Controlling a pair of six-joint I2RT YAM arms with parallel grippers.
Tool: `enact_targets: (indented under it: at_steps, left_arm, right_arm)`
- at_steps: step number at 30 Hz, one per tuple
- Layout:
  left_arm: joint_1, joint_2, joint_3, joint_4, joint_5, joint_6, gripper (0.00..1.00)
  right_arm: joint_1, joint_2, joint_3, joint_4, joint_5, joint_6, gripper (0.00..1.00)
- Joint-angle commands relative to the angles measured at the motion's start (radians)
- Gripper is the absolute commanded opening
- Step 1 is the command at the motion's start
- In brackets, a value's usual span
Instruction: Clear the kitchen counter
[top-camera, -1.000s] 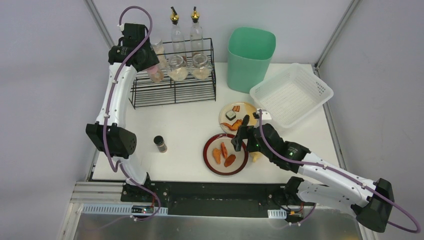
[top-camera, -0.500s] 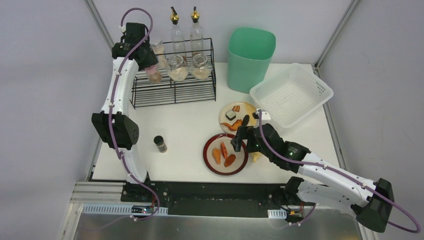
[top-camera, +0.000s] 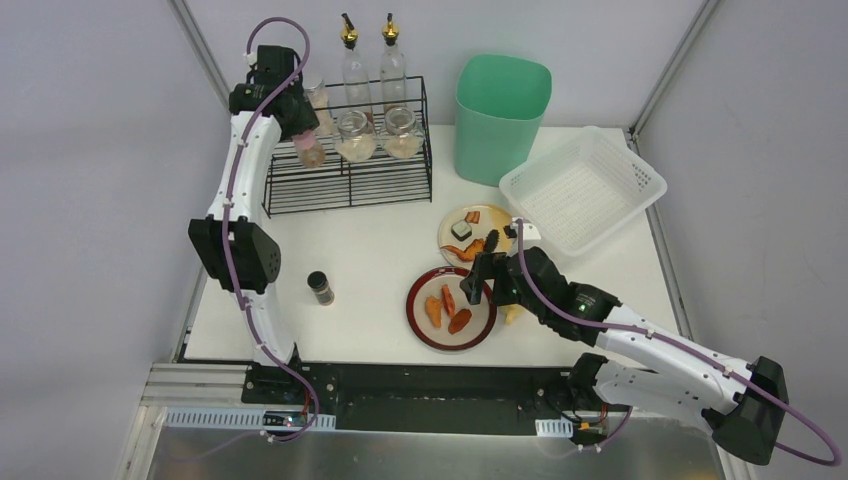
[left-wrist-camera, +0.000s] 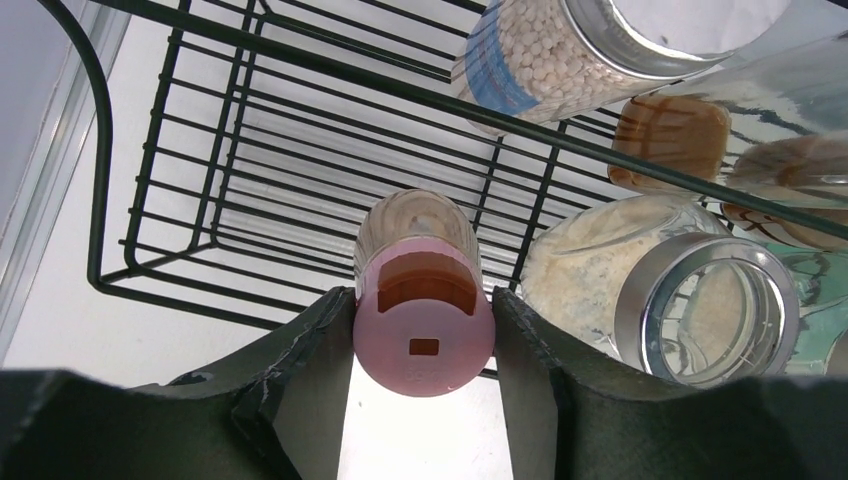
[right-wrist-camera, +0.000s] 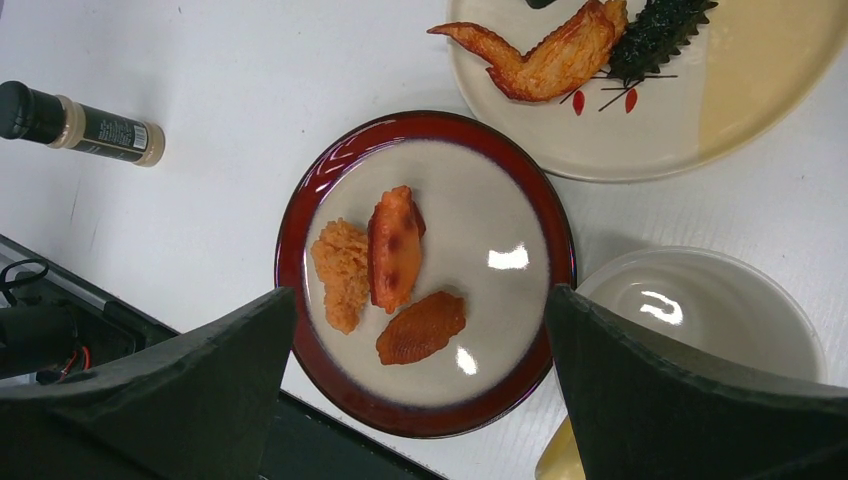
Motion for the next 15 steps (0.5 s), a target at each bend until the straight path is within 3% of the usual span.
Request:
enact_targets:
  at_steps: [1, 8, 15]
  left_arm:
    - [0.006, 0.021, 0.039, -0.006, 0.026, 0.014, 0.54]
    - [0.006, 0.025, 0.044, -0.010, 0.036, 0.015, 0.78]
    - [0.006, -0.034, 0.036, -0.021, 0.054, 0.030, 0.91]
  right_arm:
    - [0.002, 0.003, 0.010, 0.034, -0.005, -0.001, 0.99]
    - [0.003, 0.001, 0.010, 0.034, -0.006, 0.000, 0.99]
    - [0.003, -0.015, 0.009, 0.027, -0.002, -0.001, 0.99]
